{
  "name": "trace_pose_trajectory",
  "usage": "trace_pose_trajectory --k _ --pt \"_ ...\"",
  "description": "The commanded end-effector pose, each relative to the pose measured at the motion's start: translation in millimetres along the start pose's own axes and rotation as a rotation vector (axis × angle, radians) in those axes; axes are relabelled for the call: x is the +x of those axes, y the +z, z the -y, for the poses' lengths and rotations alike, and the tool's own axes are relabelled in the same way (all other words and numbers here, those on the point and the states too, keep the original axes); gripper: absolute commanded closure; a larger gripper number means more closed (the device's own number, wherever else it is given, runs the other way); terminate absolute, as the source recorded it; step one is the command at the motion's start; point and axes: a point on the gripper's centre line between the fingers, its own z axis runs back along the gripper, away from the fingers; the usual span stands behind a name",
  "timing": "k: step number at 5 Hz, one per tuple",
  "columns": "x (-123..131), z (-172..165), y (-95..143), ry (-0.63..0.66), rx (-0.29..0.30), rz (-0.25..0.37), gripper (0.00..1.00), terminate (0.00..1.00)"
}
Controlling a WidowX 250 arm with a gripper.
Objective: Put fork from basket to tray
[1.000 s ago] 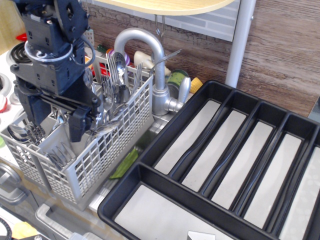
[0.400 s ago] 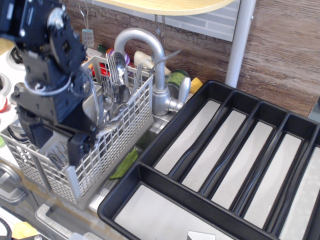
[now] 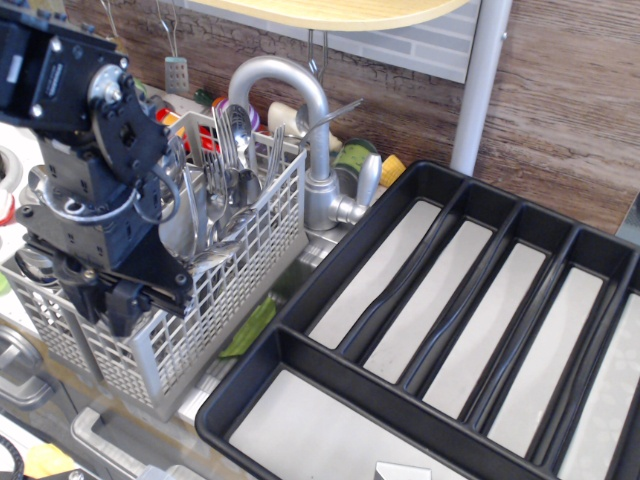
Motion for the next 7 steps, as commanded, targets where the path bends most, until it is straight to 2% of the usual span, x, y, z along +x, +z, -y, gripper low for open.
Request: trace_pose_trajectory --k 1,2,3,4,5,6,7 --pt "5.9 1.1 6.3 0.043 0.001 0.007 1.0 0.0" --pt "13.1 2.4 27.1 0.071 0.0 -0.051 1.0 0.0" --pt "28.4 8.7 63.9 0.103 0.024 -0.136 1.0 0.0" --pt "45.6 17.6 102.7 0.139 0.006 -0.231 1.0 0.0" --pt "65.1 29.9 129.6 0.185 -0.054 -0.36 1.0 0.0" --pt "85.0 49.5 151.8 0.27 -0.123 -0.456 1.0 0.0" --pt "98.2 68.2 161.8 0.381 -0.197 -0.528 1.0 0.0"
